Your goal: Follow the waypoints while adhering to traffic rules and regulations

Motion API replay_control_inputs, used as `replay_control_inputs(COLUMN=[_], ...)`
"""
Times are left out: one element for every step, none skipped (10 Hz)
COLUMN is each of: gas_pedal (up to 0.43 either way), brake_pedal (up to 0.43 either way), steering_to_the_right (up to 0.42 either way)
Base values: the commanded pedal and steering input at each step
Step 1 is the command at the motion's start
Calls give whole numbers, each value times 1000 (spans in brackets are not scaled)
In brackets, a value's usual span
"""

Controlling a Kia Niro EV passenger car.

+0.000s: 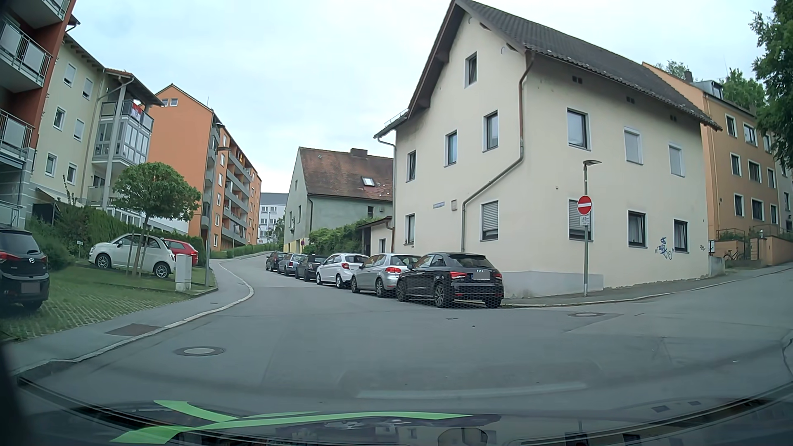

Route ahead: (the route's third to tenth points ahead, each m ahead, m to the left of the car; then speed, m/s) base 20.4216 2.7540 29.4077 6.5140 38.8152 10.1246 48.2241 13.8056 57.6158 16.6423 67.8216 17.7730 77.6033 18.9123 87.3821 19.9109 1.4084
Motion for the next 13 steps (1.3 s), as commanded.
replay_control_inputs(gas_pedal=[87, 87, 87, 87, 87, 87, 98, 98, 110, 118, 138, 157, 157], brake_pedal=[116, 116, 116, 116, 116, 116, 116, 116, 116, 116, 116, 116, 116], steering_to_the_right=[-9, -12, -15, -17, -16, -18, -20, -21, -22, -23, -26, -29, -30])
